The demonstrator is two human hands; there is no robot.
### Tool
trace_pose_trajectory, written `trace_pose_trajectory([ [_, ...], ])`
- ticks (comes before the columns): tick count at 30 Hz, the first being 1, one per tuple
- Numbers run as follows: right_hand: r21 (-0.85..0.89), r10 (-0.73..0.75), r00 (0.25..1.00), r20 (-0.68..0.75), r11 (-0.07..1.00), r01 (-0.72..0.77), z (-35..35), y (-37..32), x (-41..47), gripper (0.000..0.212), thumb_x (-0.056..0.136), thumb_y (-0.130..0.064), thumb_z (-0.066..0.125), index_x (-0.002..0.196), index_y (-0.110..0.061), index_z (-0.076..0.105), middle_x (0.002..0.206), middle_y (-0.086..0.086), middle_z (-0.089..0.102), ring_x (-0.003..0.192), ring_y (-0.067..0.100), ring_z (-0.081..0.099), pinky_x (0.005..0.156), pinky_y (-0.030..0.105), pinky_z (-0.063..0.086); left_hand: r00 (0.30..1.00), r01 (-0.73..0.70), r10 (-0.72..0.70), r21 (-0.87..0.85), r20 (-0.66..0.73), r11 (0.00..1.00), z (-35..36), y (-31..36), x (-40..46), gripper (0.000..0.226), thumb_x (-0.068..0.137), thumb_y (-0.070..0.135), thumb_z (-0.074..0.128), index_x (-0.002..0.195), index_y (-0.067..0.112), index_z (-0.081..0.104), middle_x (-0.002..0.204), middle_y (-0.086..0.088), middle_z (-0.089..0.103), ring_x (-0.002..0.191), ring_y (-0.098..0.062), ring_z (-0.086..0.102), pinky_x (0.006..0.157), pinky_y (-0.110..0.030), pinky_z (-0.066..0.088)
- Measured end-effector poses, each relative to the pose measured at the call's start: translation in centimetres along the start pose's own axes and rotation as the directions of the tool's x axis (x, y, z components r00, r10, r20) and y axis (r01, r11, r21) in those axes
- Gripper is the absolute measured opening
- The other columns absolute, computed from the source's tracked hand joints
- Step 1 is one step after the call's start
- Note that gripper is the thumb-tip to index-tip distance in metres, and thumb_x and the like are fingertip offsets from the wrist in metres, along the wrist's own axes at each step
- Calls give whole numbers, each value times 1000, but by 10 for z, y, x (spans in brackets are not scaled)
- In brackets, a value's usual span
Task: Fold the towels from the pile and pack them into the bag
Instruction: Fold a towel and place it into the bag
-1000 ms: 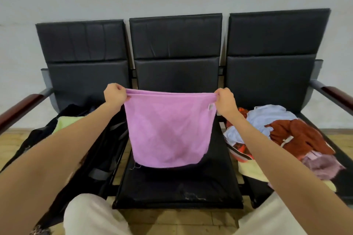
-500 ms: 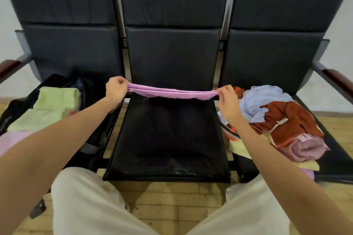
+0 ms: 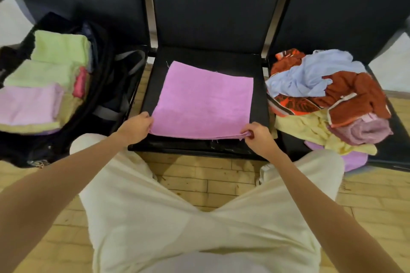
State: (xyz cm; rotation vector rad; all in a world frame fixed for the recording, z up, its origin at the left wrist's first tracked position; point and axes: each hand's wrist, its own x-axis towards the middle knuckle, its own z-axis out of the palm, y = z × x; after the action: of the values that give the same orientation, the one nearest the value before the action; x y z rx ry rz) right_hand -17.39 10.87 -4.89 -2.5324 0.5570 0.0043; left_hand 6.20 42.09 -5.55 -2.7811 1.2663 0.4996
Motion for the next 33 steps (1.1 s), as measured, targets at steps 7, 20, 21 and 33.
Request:
trace_pose_trajectory([
  [7,192,19,995,-94,981,-1,5,3,-13,21,80,4,68,100,-1,67,86,5,65,75,14,58,70,11,43,995,75,-87,211,49,975,9,14,-1,25,93,17,47,112,5,56,124,-15,39,111,-34,46,95,-41,43],
  [20,487,128,987,-92,871,-68,-7,13,4,24,78,1,73,99,-8,65,87,-3,66,81,3,64,74,11,51,971,-176,235,-537,43,825,-1,182,57,48,79,30,76,119,8,61,116,-8,61,106,-23,55,90,-33,43],
  [21,508,129,988,-87,859,-67,-7,13,7,25,77,1,73,99,-8,65,87,-4,66,80,1,64,73,12,51,969,-195,247,-531,26,825,-1,193,61,45,81,30,75,117,8,61,112,-10,62,101,-24,56,86,-34,45],
  [33,787,658,707,259,281,-549,9,34,81,21,97,-15,43,95,1,58,78,15,67,61,24,66,51,25,55,967,-215,69,-640,-245,738,-14,207,69,27,95,16,53,76,10,35,61,6,33,61,-20,35,57,-34,25],
])
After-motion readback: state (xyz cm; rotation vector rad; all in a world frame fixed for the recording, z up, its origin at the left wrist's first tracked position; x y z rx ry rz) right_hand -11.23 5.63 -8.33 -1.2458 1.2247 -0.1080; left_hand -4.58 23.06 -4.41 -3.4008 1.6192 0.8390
